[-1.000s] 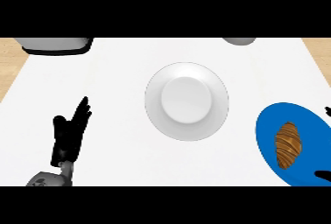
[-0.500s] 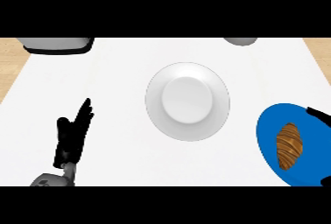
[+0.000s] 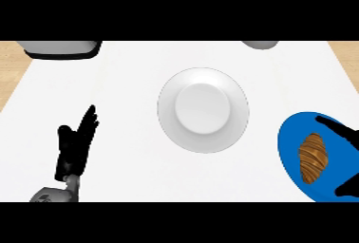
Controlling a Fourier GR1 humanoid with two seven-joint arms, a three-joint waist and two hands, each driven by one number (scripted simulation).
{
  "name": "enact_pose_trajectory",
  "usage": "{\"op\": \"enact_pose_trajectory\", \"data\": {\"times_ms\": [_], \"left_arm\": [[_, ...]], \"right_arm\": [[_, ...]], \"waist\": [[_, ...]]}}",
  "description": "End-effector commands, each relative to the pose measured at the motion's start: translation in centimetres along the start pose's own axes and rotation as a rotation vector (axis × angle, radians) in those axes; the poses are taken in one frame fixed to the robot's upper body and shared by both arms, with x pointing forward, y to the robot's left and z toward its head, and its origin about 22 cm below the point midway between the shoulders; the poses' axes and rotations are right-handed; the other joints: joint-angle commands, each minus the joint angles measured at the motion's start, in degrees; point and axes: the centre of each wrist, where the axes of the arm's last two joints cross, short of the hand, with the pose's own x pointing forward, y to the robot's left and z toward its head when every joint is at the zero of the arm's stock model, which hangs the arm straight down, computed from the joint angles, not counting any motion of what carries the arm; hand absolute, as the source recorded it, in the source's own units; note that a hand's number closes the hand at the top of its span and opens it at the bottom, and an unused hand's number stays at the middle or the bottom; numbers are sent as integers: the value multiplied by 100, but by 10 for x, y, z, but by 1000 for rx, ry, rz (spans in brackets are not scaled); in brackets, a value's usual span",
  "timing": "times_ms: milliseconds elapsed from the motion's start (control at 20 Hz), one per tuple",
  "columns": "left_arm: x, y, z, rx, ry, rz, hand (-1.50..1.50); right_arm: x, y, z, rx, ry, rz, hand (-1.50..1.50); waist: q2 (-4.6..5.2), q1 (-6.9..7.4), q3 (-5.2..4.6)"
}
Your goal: Pick the croissant from the plate and place it in the plate
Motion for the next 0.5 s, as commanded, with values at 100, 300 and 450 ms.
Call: {"op": "enact_pose_trajectory", "data": {"times_ms": [100, 300, 450], "left_arm": [[-5, 1, 13, -3, -5, -12, 0], [-16, -17, -2, -3, -9, -7, 0], [-4, 3, 0, -7, 4, 12, 0]], "right_arm": [[-15, 3, -16, 37, 7, 0, -150], [6, 17, -27, 40, 10, 21, -150], [9, 15, -35, 49, 7, 12, -150]], "waist": [[0, 10, 2], [3, -12, 0], [1, 2, 2]]}}
